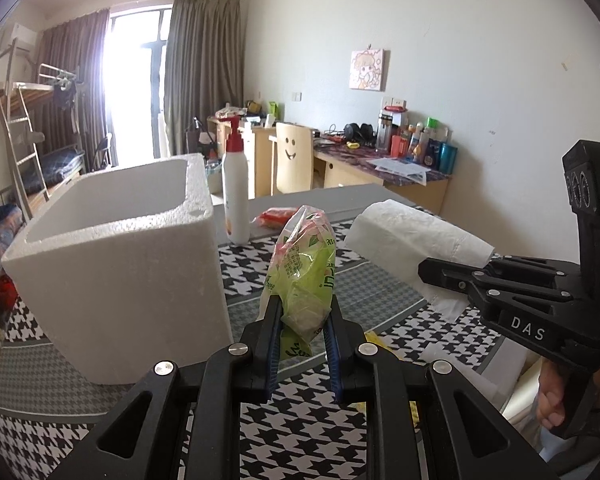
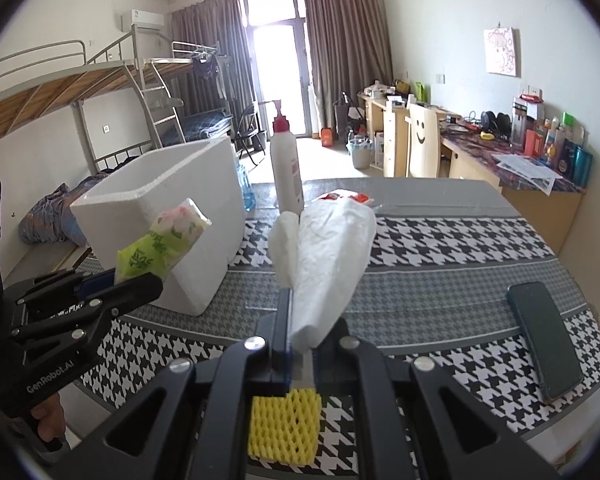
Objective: Organize soft objects
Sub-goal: 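Carry the green bag with the left tool while the right tool carries the tissue to the foam box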
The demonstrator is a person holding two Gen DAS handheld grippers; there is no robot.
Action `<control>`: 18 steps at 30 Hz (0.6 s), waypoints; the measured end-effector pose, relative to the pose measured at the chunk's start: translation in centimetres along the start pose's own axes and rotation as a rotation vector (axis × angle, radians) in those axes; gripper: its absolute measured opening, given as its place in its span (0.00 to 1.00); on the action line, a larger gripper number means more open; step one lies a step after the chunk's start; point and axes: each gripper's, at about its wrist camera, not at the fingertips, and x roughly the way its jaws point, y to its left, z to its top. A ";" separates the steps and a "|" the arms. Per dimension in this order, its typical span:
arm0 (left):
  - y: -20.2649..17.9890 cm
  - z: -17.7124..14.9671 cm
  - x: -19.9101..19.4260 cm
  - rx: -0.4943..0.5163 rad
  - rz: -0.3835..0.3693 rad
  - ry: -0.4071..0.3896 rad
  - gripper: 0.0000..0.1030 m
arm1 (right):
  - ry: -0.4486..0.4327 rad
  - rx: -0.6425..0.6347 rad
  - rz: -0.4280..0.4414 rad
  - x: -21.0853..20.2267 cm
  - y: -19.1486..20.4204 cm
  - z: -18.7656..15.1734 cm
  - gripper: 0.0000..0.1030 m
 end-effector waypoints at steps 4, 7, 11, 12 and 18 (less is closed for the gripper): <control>0.0 0.3 -0.3 -0.002 -0.003 -0.013 0.21 | -0.014 -0.002 -0.001 -0.3 0.0 0.3 0.10; 0.1 0.5 -0.7 0.003 -0.004 -0.023 0.21 | -0.020 0.001 -0.004 -0.4 0.0 0.4 0.10; 0.1 0.8 -1.1 0.011 -0.008 -0.040 0.21 | -0.035 -0.002 0.000 -0.7 0.1 0.5 0.10; 0.1 0.9 -1.2 0.015 -0.010 -0.044 0.21 | -0.037 -0.002 -0.001 -0.7 0.1 0.6 0.10; 0.1 1.4 -1.6 0.027 -0.017 -0.063 0.21 | -0.063 -0.007 -0.006 -1.3 0.0 1.2 0.10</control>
